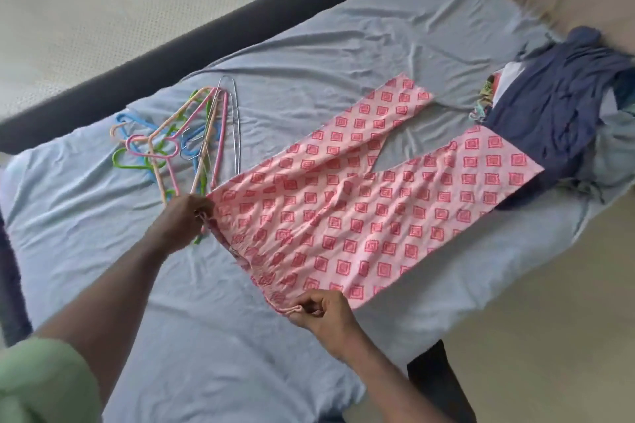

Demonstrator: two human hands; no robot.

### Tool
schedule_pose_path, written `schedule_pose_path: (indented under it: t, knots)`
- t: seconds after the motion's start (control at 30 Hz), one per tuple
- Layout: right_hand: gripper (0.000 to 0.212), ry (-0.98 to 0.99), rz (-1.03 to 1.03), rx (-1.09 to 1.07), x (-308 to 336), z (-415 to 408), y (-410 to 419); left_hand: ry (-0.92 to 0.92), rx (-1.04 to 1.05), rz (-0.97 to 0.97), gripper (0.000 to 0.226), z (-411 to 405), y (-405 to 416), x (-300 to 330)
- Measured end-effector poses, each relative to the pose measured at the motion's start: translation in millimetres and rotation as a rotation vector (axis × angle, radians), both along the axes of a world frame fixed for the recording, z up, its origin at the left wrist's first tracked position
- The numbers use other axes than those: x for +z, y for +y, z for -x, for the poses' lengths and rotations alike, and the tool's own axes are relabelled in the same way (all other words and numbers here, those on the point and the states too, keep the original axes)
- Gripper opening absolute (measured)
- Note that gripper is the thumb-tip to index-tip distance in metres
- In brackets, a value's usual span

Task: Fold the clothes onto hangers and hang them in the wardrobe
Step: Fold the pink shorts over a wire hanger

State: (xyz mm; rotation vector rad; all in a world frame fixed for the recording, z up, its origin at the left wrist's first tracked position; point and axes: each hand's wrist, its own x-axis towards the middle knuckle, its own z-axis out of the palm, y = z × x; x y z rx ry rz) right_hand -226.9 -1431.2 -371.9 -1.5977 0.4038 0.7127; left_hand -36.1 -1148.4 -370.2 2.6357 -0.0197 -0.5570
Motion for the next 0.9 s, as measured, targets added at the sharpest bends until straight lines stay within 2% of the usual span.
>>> schedule_pose_path:
  t: [0.23, 0.3, 0.37, 0.47, 0.57, 0.67, 0.8, 0.9]
  knots:
    - [0.041, 0.058, -0.031, 0.135, -25.6, 25.5, 61.3, 0.028, -0.069, -0.113, 0.032, 35.4, 55.7, -22.9]
    - [0.037, 0.084, -0.015, 0.204, -35.4, 30.9, 66.8, 0.051, -0.093, -0.126, 0.032, 45.3, 57.8, -26.1]
    - [0.026, 0.105, 0.005, 0.276, -36.4, 32.3, 67.4, 0.066, -0.059, -0.163, 0.043, 55.1, 56.7, -29.2]
    - [0.028, 0.088, 0.055, 0.300, -40.7, 23.3, 50.9, 0.053, 0.087, -0.215, 0.048, 72.3, 45.0, -31.6]
    - [0.027, 0.050, 0.233, 0.152, -44.9, -2.2, 8.2, 0.044, 0.164, -0.170, 0.032, 88.4, 15.7, -33.6]
    - [0.023, 0.026, 0.440, -0.020, -44.1, -35.0, -57.8, 0.052, 0.126, -0.073, 0.023, 92.5, -33.1, -34.3]
    - [0.015, 0.030, 0.651, -0.240, -44.3, -77.3, -155.9, 0.069, 0.061, 0.084, 0.023, 66.9, -122.9, -37.2]
    - [0.017, 0.079, 0.767, -0.390, -51.1, -106.9, -224.2, 0.175, -0.002, 0.189, 0.025, 34.6, -194.4, -41.7]
